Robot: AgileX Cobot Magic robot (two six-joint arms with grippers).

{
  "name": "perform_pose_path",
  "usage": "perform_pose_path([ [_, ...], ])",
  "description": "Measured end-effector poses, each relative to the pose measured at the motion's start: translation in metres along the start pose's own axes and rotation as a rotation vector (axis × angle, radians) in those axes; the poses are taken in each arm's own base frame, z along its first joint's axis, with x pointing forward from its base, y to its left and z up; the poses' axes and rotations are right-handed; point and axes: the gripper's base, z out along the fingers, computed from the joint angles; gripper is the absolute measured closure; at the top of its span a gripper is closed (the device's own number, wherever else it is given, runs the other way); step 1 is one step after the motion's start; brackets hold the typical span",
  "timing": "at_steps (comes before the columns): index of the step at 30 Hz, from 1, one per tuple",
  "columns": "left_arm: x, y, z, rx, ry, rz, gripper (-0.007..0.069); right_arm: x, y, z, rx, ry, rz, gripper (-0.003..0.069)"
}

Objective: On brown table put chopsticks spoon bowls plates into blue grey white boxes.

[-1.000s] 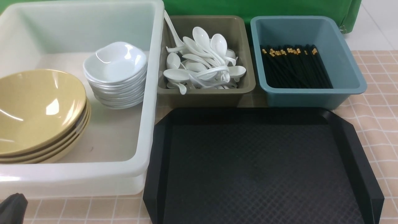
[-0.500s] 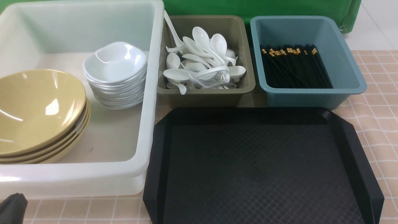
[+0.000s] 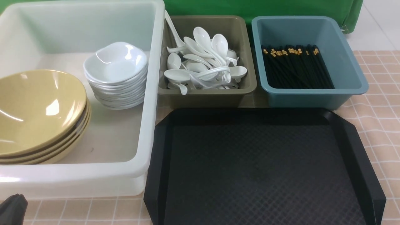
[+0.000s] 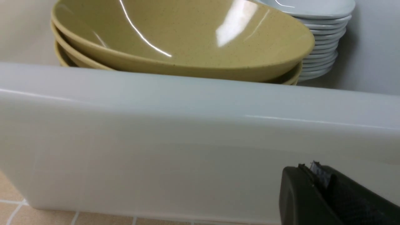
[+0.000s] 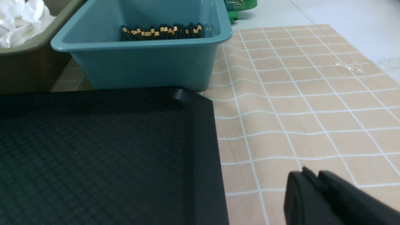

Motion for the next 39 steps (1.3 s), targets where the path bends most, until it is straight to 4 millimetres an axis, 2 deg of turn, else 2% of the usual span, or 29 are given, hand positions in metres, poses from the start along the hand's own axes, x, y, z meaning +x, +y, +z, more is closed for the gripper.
perform_pose_path([
  [39, 0.0000, 0.0000, 0.0000, 0.000, 0.000, 0.002, 0.0623, 0.0000, 0.0000, 0.0000, 0.000, 0.000, -0.001, 0.0538],
])
